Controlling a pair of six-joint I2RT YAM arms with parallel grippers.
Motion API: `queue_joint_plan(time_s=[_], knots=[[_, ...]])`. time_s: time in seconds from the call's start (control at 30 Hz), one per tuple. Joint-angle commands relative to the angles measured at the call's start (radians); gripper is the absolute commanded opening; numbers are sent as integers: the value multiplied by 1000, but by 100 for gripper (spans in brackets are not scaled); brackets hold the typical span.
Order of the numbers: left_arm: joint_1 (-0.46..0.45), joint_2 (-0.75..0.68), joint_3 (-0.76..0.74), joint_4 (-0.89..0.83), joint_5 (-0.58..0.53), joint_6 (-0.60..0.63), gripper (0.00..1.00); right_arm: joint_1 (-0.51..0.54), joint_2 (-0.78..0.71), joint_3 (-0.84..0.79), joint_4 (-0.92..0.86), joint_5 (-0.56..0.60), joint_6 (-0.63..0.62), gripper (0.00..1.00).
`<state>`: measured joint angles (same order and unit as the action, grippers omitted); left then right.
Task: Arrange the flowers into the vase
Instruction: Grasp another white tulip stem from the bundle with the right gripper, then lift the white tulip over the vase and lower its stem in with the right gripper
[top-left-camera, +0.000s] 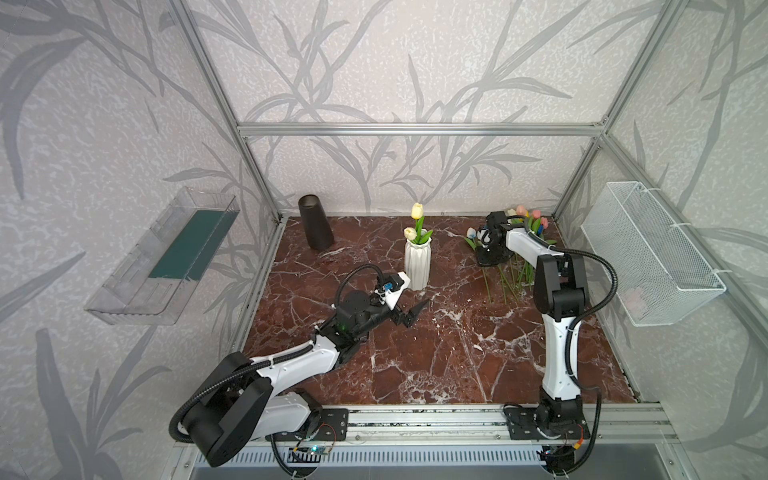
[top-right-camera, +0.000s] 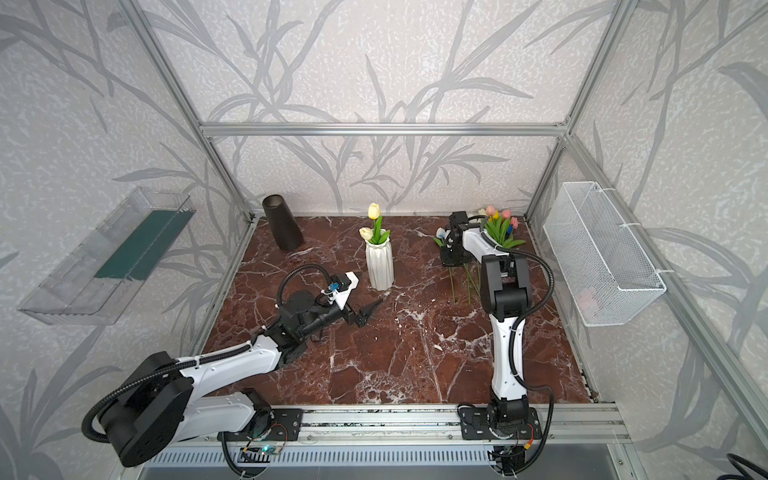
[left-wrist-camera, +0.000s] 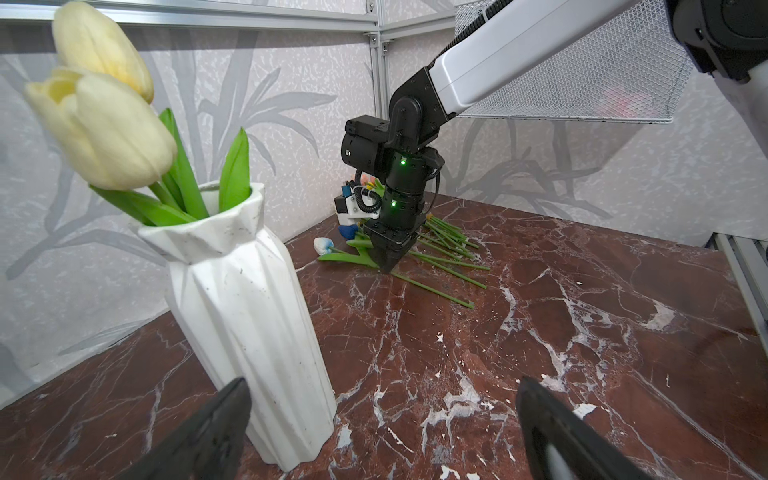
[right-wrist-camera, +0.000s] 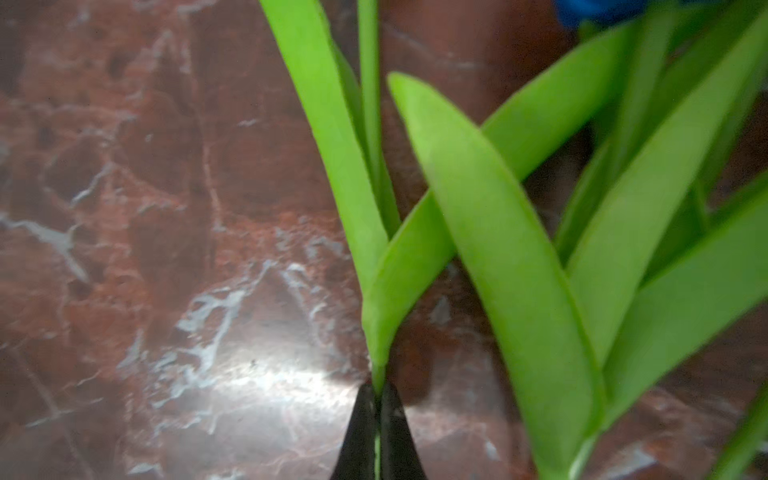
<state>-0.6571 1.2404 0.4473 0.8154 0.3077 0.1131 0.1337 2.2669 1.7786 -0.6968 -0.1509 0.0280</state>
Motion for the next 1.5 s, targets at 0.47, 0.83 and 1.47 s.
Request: queue_joint_plan(time_s=[0.47,0.83,1.47], knots=[[-2,-107,-48,18,-65,22,99,12,-481,-295,386,-442,99,0],[-2,-137,-57,42,-82,30,99,98,-895,-637,1128,-524,341,0],[-3,-163,-77,31,-118,39,100,304,-718,-559,1555,-362,231,0]])
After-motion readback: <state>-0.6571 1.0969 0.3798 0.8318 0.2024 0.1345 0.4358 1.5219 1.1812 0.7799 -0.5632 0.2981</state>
